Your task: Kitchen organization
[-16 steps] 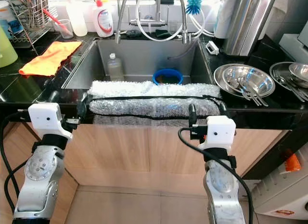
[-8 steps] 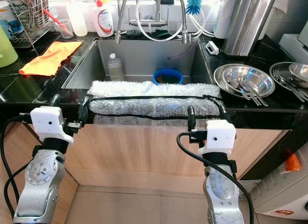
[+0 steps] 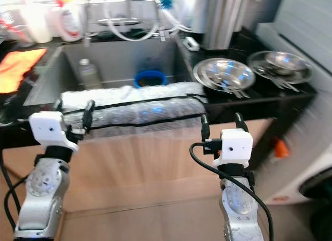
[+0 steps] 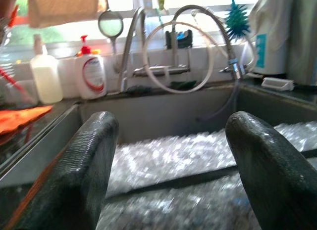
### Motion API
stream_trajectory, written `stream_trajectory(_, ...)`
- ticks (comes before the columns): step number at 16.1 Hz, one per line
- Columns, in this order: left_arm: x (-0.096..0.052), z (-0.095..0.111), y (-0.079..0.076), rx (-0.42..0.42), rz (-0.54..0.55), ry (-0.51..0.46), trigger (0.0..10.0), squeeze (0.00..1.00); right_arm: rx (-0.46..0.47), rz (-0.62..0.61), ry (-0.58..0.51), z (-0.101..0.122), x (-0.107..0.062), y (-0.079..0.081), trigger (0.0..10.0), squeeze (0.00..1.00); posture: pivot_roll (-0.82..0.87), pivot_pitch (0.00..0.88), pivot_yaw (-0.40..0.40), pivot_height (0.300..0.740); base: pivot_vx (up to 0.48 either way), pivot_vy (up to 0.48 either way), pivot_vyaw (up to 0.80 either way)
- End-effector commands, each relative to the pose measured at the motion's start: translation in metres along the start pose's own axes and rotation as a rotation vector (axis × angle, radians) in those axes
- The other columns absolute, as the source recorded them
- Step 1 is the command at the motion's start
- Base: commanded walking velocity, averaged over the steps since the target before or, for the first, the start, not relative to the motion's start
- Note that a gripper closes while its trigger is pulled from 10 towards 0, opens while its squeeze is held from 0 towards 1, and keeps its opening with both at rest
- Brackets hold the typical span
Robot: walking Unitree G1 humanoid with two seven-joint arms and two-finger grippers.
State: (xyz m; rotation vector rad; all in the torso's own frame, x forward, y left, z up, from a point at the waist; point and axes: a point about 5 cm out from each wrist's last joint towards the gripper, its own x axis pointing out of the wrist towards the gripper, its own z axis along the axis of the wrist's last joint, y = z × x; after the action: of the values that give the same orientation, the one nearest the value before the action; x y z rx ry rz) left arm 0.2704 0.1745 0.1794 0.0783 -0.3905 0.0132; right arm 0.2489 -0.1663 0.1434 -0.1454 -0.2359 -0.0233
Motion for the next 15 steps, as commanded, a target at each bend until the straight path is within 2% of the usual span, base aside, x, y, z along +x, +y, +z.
stream_trajectory(1,0.003,0.009,0.002,0.009,0.011,-0.035,10.0,0.00,0.006,0.012,-0.017,0.006,0.000,0.003,10.0,0.00,-0.04,0.026,0.029,0.740,0.000,0.000,-0.78)
stream_trajectory(4,0.006,0.016,-0.001,0.013,-0.003,-0.063,10.0,0.00,0.003,0.024,-0.025,0.008,0.001,0.007,10.0,0.00,-0.04,0.017,0.033,0.740,0.000,0.000,-0.78)
stream_trajectory(8,-0.004,0.005,-0.007,0.000,-0.019,-0.016,10.0,0.00,0.002,0.027,-0.019,0.006,0.000,0.007,10.0,0.00,-0.04,0.017,0.030,0.740,0.000,0.000,-0.78)
stream_trajectory(12,0.003,0.004,-0.012,-0.011,-0.030,-0.019,10.0,0.00,-0.013,0.022,-0.044,0.012,0.009,0.003,10.0,0.00,-0.05,0.053,0.027,0.740,0.000,0.000,-0.78)
stream_trajectory(15,0.000,0.005,-0.012,0.002,-0.047,-0.019,10.0,0.00,-0.015,0.020,-0.034,0.010,0.004,0.005,10.0,0.00,-0.04,0.068,0.039,0.740,0.000,0.000,-0.78)
